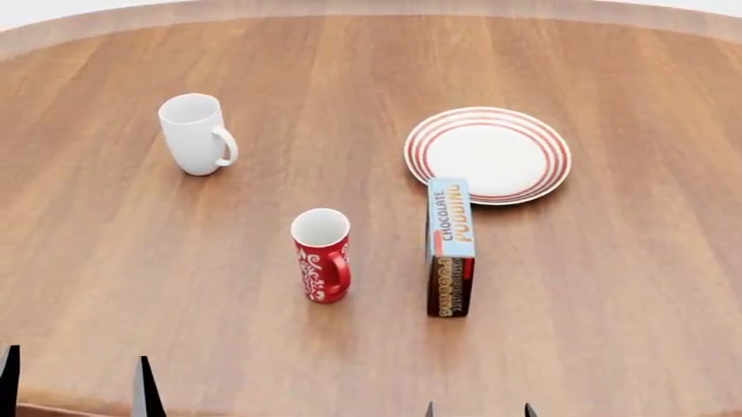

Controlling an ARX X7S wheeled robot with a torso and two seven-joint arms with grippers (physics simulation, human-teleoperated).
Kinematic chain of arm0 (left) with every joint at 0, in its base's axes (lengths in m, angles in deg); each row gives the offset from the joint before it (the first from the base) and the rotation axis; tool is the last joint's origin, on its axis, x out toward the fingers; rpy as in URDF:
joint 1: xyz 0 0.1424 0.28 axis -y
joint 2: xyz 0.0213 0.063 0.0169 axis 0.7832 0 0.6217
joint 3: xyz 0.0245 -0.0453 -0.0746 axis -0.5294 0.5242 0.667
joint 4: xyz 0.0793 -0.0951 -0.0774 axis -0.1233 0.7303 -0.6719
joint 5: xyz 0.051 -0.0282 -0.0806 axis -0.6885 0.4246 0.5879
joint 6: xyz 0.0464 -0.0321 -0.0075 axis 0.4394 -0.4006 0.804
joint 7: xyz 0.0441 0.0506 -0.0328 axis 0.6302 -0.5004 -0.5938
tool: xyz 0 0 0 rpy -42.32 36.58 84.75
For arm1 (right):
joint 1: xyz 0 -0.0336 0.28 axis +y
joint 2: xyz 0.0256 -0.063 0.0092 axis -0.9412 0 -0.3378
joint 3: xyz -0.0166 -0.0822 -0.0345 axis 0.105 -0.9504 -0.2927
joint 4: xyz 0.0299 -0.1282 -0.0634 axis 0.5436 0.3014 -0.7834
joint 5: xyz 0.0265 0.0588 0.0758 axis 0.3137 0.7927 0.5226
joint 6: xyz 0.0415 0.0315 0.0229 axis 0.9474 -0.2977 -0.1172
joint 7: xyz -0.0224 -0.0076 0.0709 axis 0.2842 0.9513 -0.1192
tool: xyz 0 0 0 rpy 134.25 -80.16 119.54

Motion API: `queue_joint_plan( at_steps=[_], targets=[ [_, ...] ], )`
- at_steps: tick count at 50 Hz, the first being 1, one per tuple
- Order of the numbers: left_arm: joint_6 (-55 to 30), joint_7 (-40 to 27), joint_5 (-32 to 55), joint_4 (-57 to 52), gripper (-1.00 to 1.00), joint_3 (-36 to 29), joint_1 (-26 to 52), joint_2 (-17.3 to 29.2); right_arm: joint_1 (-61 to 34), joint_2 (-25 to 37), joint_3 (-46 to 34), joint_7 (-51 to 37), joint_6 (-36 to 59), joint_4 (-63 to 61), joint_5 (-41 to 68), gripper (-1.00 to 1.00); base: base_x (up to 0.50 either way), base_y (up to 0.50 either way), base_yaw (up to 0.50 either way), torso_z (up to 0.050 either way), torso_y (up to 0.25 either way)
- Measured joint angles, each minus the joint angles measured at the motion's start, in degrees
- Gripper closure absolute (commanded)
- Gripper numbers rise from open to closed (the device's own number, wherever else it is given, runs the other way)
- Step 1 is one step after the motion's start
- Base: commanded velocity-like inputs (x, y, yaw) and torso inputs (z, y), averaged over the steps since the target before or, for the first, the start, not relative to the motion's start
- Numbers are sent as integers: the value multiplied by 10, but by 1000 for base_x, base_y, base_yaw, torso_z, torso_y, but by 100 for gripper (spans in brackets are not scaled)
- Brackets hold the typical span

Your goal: Pick up the red mug and put it on the plate

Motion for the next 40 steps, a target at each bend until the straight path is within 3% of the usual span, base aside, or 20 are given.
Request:
queue_joint_plan(
  at_steps=[40],
  targets=[
    [1,9,5,0,-100,4,-1,-3,-1,8,-10,-9,-1,-2,9,-100,0,142,0,0,0]
  ],
)
